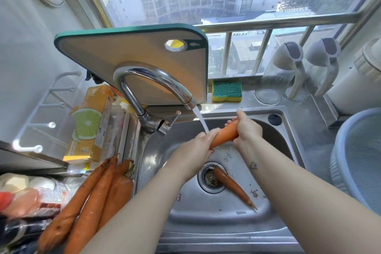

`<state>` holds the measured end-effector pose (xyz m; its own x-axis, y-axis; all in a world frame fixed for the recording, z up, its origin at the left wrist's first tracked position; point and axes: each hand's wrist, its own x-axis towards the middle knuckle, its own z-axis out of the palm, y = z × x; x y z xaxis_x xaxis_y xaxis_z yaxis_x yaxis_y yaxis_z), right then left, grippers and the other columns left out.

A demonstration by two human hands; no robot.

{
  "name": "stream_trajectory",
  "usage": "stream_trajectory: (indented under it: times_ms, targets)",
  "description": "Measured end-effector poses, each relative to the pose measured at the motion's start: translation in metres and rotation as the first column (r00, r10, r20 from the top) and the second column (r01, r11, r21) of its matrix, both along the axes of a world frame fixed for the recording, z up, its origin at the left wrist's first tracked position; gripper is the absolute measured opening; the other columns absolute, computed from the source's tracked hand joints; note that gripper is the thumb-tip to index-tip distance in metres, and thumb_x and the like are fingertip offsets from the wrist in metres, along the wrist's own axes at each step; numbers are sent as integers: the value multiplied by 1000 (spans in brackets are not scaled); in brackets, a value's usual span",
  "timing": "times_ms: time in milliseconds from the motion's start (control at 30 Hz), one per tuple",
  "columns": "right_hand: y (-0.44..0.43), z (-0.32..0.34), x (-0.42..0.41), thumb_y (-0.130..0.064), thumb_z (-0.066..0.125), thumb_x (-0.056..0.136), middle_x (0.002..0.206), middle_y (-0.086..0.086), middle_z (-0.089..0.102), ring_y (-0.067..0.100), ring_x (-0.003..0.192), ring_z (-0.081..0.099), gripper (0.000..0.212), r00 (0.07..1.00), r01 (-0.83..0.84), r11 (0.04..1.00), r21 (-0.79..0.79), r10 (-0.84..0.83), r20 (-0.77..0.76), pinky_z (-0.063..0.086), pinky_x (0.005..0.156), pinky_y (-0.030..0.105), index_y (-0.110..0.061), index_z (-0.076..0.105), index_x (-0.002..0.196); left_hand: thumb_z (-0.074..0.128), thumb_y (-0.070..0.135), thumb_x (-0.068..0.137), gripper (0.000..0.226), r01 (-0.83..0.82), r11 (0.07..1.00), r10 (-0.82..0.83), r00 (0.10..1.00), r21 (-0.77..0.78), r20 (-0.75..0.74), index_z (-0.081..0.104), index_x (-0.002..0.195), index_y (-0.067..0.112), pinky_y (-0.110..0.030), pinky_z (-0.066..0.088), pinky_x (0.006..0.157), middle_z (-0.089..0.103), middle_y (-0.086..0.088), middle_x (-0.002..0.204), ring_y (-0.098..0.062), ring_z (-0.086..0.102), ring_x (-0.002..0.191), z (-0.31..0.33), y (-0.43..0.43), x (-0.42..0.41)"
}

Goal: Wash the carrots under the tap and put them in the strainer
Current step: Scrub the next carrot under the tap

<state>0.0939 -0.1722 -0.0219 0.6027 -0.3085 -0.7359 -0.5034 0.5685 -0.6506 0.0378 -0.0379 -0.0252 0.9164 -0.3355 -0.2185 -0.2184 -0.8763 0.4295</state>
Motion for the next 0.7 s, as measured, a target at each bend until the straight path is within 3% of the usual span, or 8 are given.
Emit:
stream_trajectory:
  times_ms: [100, 167, 233, 333, 400, 467, 533, 700]
  targets:
    - [-5, -4, -2, -14, 65, 89, 75, 8, 59, 18, 65, 59, 14, 997, -44, 999, 10, 43, 70, 54, 66, 34, -8, 56, 81, 48, 41, 96, 31, -69, 997, 66, 996, -47, -54, 43, 122, 25, -32, 43, 63, 61, 0, 98, -19, 60, 82, -4, 2, -6]
    - [-4, -5, -5, -9, 63, 89, 72, 7, 56, 18, 61, 57, 14, 989, -60, 997, 47, 53, 139, 53, 64, 33, -8, 54, 79, 49, 46, 94, 26, -163, 969, 120, 966, -184, -228, 52, 92, 21, -26, 35, 54, 56, 5, 73, -10, 52, 62, -4, 3, -2]
    - [-8, -4, -7, -6, 61, 89, 71, 7, 54, 17, 61, 57, 13, 975, -61, 992, 107, 36, 218, 54, 61, 29, -7, 53, 80, 44, 52, 94, 40, -351, 863, 153, 867, -363, -475, 56, 77, 18, -25, 35, 50, 51, 5, 61, -8, 44, 48, 0, 5, 3]
    - [-19, 1, -4, -6, 62, 89, 69, 5, 55, 15, 58, 59, 13, 947, -79, 984, 160, 25, 319, 55, 58, 28, -8, 51, 82, 38, 54, 95, 52, -656, 594, 93, 630, -465, -771, 63, 89, 9, -15, 34, 40, 53, 3, 59, -4, 40, 41, 4, 7, 10]
    - [-26, 7, 0, -6, 61, 90, 68, 5, 55, 14, 54, 59, 12, 928, -42, 985, 165, -23, 371, 55, 57, 28, -8, 49, 86, 47, 45, 95, 42, -765, 432, 55, 552, -479, -832, 59, 99, 5, -12, 37, 37, 61, 0, 63, -3, 45, 42, 6, 4, 14]
    - [-35, 11, 5, -7, 60, 91, 72, 5, 57, 15, 58, 60, 11, 914, 1, 987, 161, -66, 400, 55, 59, 31, -7, 49, 93, 58, 31, 90, 31, -860, 182, 32, 490, -477, -871, 59, 103, 2, -13, 46, 41, 70, -7, 72, -5, 57, 48, 6, 0, 17]
    - [-43, 13, 5, -9, 59, 92, 80, 6, 61, 18, 70, 63, 9, 904, -17, 993, 118, -35, 425, 56, 71, 38, -8, 51, 97, 62, 20, 86, 23, -901, -61, 42, 428, -430, -903, 61, 104, 4, -17, 53, 46, 71, -13, 73, -10, 66, 54, 4, -4, 20]
    - [-48, 20, -12, -1, 55, 91, 90, 8, 65, 20, 86, 65, 12, 889, -67, 992, 106, 11, 457, 53, 81, 35, -12, 56, 95, 63, 24, 89, 17, -864, -437, 114, 223, -251, -968, 57, 81, 10, -20, 52, 48, 62, -6, 67, -12, 60, 53, -2, -33, 25]
